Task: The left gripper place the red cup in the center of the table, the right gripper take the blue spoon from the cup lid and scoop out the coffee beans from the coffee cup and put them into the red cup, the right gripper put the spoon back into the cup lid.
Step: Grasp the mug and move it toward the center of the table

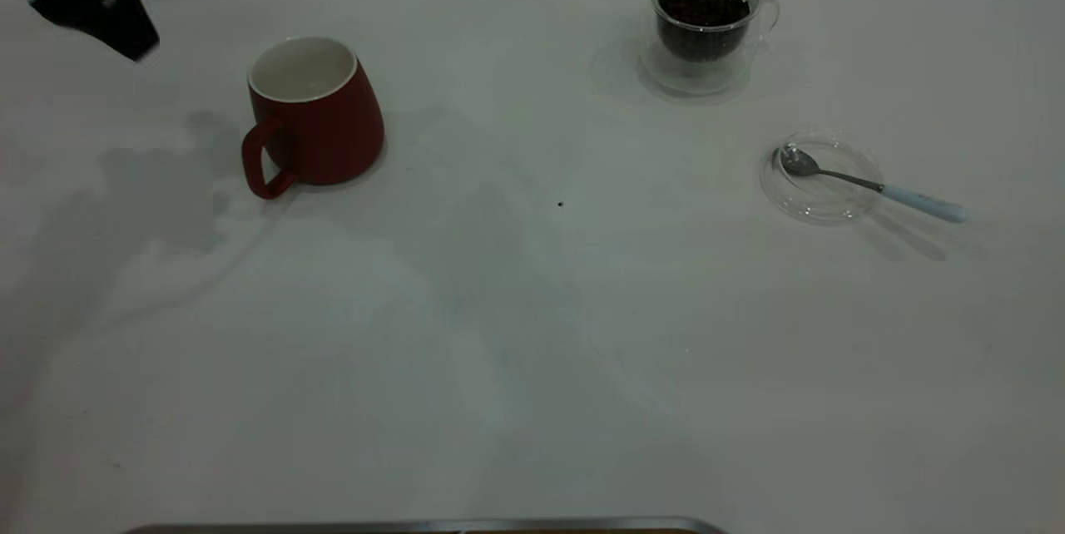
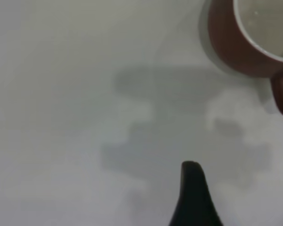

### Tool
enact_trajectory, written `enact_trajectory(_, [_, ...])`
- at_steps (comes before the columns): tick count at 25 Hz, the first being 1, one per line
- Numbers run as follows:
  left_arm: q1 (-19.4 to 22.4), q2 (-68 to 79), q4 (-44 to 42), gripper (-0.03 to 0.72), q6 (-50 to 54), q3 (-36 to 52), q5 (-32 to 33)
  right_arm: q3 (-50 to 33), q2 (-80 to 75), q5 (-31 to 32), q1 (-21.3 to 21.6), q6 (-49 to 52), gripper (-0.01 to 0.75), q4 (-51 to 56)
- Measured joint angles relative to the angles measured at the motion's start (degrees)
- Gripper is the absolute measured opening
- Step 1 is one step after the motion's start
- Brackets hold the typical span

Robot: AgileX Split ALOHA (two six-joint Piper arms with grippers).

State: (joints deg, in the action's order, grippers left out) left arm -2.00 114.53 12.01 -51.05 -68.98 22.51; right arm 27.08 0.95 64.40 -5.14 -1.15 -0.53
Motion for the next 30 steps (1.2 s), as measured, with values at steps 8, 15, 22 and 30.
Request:
enact_trajectory(8, [-0.06, 5.5, 0.1, 0.593, -11.28, -0.64, -10.21, 0.0, 0.0, 0.0, 0.0, 0.0, 0.408, 0.0])
enact_trajectory(15, [-0.12, 9.03, 0.4, 0.593, -9.76, -0.71, -11.91, 0.0, 0.0, 0.0, 0.0, 0.0, 0.408, 0.0])
enact_trajectory(22, [-0.12, 13.26, 0.31, 0.593, -13.4, -2.12, -12.41, 0.0, 0.0, 0.0, 0.0, 0.0, 0.408, 0.0])
enact_trajectory(30, [-0.52, 17.74, 0.31, 0.593, -18.15, -12.03, -6.01, 0.0, 0.0, 0.0, 0.0, 0.0, 0.408, 0.0])
